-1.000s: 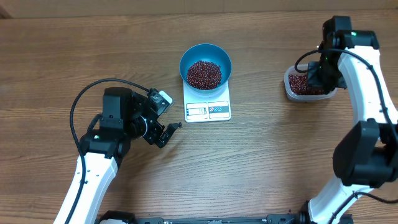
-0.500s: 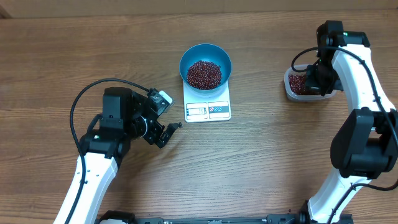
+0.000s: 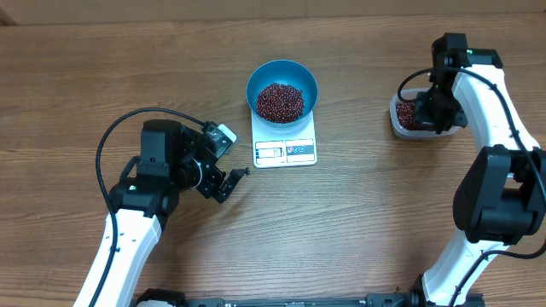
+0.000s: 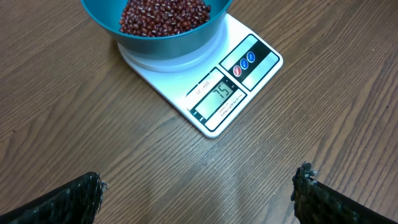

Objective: Scoop item into bowl and weigh 150g on scale

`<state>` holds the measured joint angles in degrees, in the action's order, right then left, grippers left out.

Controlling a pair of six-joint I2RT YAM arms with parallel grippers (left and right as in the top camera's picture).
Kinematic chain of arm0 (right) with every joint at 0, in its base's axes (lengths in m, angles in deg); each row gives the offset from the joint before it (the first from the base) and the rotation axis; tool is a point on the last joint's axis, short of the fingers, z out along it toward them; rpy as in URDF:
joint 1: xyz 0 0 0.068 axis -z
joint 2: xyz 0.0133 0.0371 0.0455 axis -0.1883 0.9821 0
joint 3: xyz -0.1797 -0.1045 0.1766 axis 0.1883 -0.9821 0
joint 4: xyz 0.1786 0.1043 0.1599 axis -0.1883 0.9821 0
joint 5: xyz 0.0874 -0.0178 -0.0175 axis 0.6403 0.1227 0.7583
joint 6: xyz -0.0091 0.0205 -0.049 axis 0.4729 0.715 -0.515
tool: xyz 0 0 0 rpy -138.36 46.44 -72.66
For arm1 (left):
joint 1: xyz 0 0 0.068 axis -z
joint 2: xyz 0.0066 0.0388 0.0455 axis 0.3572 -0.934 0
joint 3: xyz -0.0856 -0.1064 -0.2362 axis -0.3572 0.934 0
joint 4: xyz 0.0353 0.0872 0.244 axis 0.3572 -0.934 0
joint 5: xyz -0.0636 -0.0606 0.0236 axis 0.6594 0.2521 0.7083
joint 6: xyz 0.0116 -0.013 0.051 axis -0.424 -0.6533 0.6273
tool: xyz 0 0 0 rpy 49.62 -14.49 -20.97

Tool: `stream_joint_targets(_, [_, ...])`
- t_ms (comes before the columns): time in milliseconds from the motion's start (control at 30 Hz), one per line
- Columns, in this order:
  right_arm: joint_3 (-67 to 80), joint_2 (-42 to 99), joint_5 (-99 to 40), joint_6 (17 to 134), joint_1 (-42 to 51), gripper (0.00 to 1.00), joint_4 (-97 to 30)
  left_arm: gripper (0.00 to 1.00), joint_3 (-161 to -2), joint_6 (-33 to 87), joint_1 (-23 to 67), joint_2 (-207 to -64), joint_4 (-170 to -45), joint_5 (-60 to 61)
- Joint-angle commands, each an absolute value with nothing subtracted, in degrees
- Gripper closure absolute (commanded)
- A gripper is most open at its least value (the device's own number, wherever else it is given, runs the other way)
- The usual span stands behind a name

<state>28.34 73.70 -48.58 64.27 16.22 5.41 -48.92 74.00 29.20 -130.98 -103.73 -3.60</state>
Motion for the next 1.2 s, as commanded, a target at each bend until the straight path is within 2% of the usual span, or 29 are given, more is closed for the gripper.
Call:
stream_joint_targets(0, [27.23,74.19,-43.6,60.97,16.17,0.96,5.48,0.0,-48.94,73.45,29.31,-130.96,-103.58,-3.78])
stream_joint_targets(500, [35.09,69.84,-39.21,58.47,15.36,0.96,11.25,0.0,-48.94,73.45,29.31,-130.96,-103.58,-3.75])
stream_joint_targets(800, [35.12,68.72,-48.34,60.13,15.36,0.96,13.78,0.0,-48.94,73.45,29.31,-130.96,-103.58,-3.78])
stream_joint_targets(1167, [34.57,73.22,-53.19,61.77,15.43,0.96,14.2,0.0,-48.94,73.45,29.31,-130.96,-103.58,-3.75])
